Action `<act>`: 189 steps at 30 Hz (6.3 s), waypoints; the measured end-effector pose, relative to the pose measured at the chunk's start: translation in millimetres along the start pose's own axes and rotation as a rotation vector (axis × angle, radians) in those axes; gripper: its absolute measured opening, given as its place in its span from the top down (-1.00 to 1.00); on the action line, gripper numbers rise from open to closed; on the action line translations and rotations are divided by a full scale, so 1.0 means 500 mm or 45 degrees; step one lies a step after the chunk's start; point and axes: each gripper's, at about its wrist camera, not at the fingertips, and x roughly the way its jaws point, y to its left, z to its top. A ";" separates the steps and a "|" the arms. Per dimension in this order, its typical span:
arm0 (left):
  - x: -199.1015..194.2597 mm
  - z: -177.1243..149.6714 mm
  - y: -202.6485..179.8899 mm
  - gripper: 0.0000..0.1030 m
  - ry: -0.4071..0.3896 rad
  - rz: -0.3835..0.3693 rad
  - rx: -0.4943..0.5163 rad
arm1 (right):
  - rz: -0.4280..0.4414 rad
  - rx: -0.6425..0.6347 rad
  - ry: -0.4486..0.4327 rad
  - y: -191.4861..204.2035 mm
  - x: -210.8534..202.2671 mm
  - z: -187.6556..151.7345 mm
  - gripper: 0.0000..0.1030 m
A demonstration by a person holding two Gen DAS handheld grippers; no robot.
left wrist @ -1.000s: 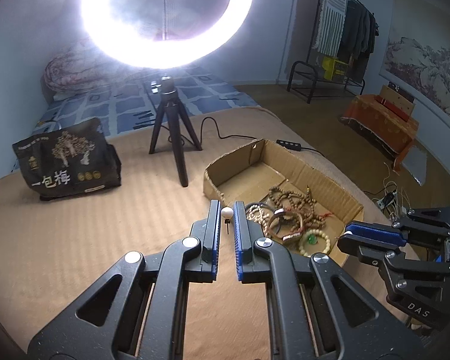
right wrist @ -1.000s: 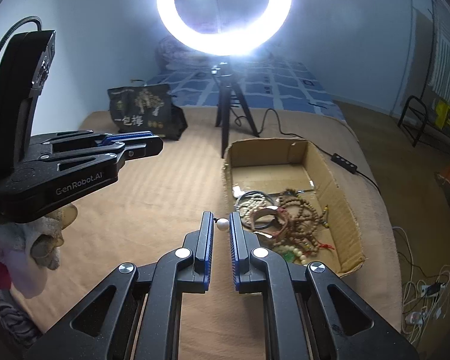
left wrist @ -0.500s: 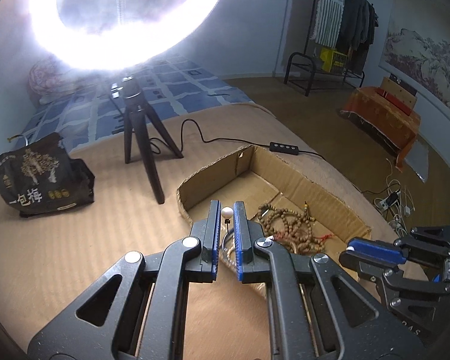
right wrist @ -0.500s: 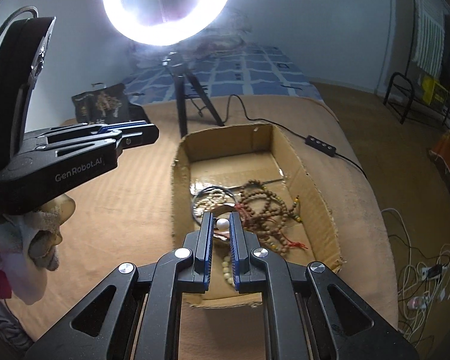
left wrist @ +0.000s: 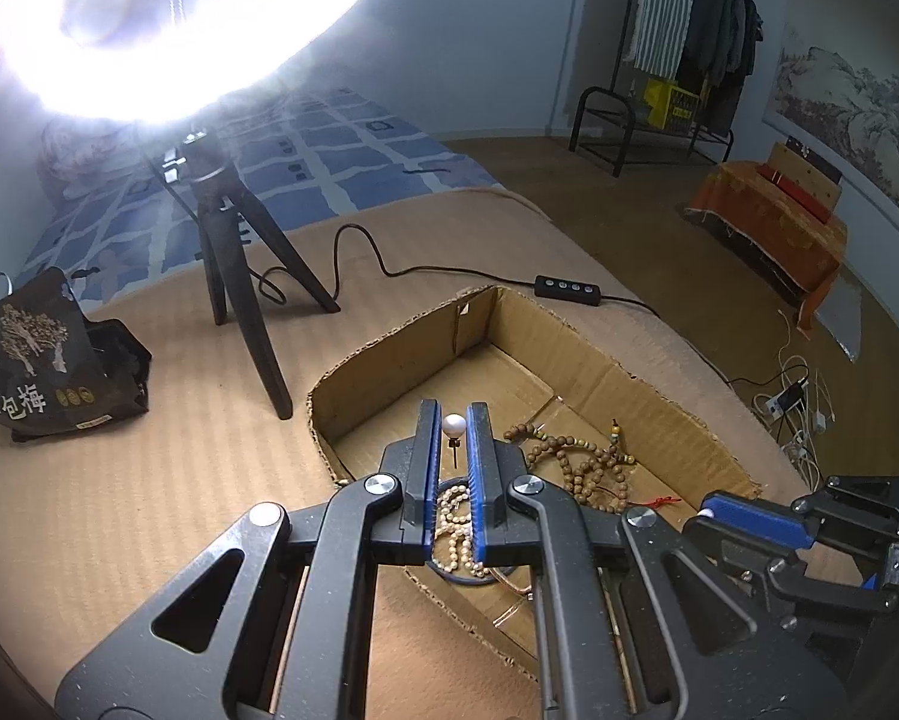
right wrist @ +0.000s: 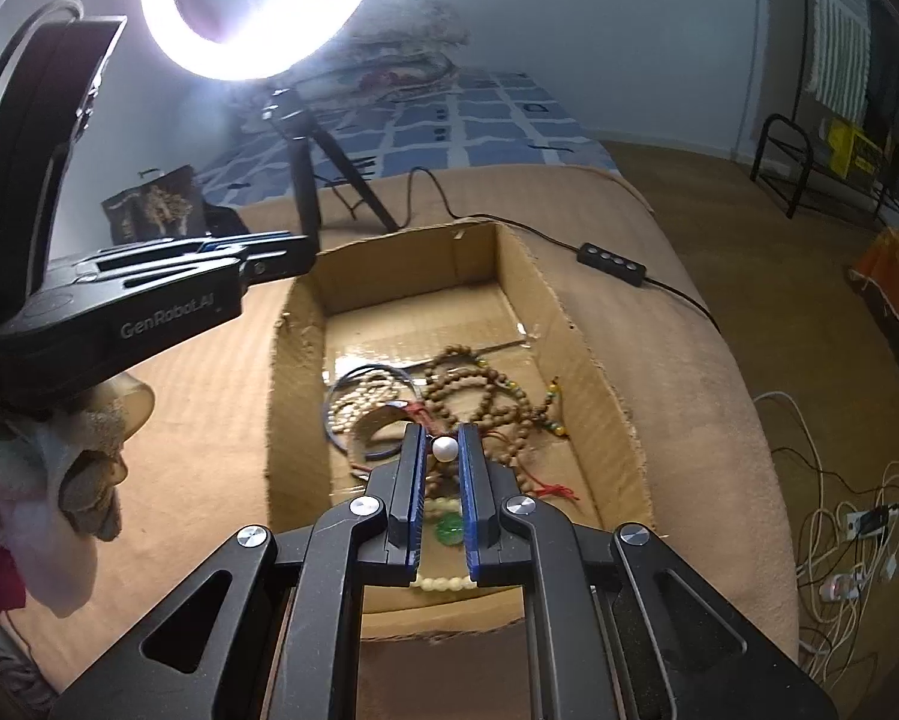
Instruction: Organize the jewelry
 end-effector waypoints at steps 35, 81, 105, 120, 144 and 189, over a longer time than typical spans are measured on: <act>-0.052 0.005 -0.024 -0.55 -0.040 0.078 0.017 | -0.127 -0.002 -0.028 0.004 -0.019 -0.012 -0.42; -0.543 -0.198 0.060 -0.77 -0.337 0.192 -0.110 | -0.154 -0.044 -0.360 0.133 -0.314 -0.089 -0.56; -0.536 -0.258 -0.021 -0.97 -0.318 0.238 0.042 | -0.216 0.008 -0.435 0.120 -0.329 -0.099 -0.59; -0.540 -0.261 -0.009 -0.97 -0.315 0.242 -0.011 | -0.219 0.006 -0.407 0.122 -0.313 -0.096 -0.59; -0.547 -0.260 0.003 -0.98 -0.321 0.246 -0.022 | -0.217 -0.008 -0.389 0.133 -0.304 -0.095 -0.59; -0.548 -0.256 -0.002 -0.98 -0.326 0.251 -0.021 | -0.214 -0.006 -0.383 0.131 -0.297 -0.100 -0.59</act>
